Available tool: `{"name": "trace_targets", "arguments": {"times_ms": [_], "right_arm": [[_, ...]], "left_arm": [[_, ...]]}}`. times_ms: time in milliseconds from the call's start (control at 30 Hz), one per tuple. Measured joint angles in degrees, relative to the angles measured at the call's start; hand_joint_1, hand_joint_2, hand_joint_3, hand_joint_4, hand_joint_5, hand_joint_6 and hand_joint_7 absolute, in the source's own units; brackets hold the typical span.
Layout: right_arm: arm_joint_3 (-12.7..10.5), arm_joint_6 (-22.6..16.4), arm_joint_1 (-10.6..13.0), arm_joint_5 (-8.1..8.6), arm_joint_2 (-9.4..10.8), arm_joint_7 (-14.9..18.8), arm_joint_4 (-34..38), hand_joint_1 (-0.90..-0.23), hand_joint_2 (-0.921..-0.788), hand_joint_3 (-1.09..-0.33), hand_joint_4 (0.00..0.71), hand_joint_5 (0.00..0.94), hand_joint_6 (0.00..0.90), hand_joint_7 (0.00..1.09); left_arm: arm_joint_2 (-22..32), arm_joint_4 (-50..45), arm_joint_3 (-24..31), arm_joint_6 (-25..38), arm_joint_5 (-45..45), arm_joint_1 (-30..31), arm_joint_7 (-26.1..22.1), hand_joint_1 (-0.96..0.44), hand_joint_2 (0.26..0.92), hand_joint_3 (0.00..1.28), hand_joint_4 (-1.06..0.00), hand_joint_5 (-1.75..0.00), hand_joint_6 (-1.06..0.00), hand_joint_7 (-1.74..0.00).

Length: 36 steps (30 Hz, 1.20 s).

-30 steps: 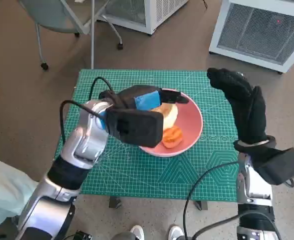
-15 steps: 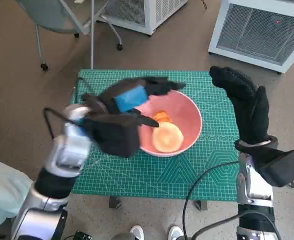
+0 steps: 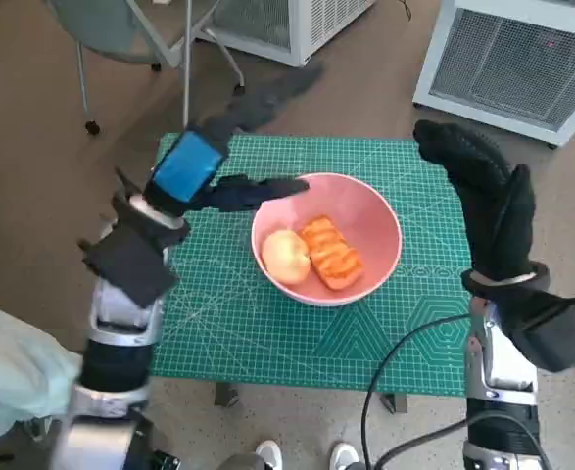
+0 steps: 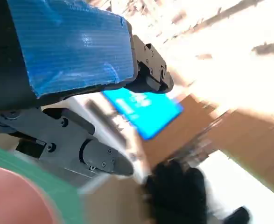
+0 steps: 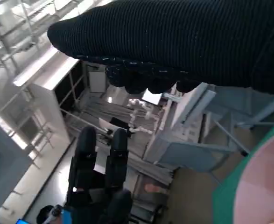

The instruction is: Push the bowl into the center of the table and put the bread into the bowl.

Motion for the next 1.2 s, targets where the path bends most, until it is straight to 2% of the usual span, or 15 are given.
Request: {"name": "trace_targets", "arguments": {"times_ms": [267,500,767,1200], "right_arm": [[0.5,1.2,-2.0,-0.43,-0.2,-0.5,-2.8,-0.619,-0.921,-0.722,0.255,0.005,-0.001,0.53],[0.8,0.7,-3.6,-0.72,-0.4,-0.5,-2.5,-0.612,-0.921,-0.723,0.252,0.003,-0.001,0.53],[0.8,-1.2,-4.6,-1.66,-0.6,-0.5,0.0,-0.61,-0.921,-0.725,0.252,0.003,-0.001,0.53],[0.8,-4.6,-5.7,-1.66,-0.6,-0.4,5.4,-0.629,-0.921,-0.723,0.246,0.0,-0.001,0.53]], "left_arm": [[-4.1,0.2,1.7,-3.0,-7.2,3.1,0.0,-0.61,0.921,0.38,-0.3,0.0,-0.36,-0.02],[-6.6,0.8,1.9,-6.6,-9.6,5.5,-1.0,-0.65,0.921,0.4,-0.25,0.0,-0.34,-0.01],[-6.6,4.4,2.1,-9.7,-9.8,5.7,-3.2,-0.66,0.921,0.4,-0.22,0.0,-0.31,0.0],[-5.7,11.6,2.8,-14.8,-9.6,3.5,-4.9,-0.66,0.921,0.4,-0.21,0.0,-0.31,-0.01]]}}
